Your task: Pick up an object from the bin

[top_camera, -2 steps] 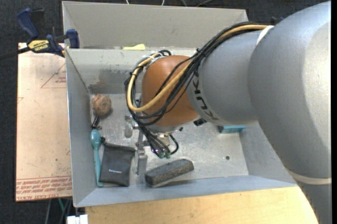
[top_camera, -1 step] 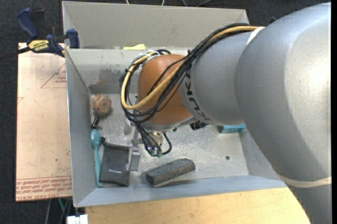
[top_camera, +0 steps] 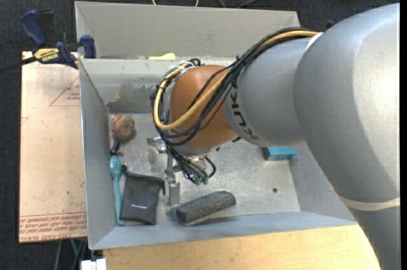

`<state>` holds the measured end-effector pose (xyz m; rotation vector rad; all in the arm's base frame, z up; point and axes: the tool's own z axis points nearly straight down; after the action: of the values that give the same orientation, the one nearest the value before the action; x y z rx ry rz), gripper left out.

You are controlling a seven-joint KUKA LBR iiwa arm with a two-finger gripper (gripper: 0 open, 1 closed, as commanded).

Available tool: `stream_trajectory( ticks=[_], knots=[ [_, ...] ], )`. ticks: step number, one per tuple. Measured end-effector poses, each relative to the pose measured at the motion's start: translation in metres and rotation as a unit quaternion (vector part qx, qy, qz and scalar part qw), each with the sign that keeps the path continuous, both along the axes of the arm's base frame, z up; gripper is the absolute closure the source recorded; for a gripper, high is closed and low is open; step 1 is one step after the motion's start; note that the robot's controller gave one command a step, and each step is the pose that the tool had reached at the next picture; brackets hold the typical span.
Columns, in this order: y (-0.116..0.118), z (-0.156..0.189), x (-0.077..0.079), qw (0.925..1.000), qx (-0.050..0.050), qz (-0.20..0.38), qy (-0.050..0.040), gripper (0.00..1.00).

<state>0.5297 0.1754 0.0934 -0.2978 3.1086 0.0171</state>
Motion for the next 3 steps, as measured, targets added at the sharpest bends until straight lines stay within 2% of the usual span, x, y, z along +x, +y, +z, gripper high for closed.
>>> stream_trajectory(
  ticks=[1, 2, 3],
  knots=[
    [0.0073, -0.0227, 0.0085, 0.9988, 0.002, -0.050, 0.0003, 0.00],
    [-0.0021, -0.0223, 0.0175, 0.9998, 0.000, 0.021, -0.0017, 1.00],
    [-0.0021, -0.0222, 0.0176, 0.9998, 0.001, 0.022, -0.0018, 1.00]
  ],
)
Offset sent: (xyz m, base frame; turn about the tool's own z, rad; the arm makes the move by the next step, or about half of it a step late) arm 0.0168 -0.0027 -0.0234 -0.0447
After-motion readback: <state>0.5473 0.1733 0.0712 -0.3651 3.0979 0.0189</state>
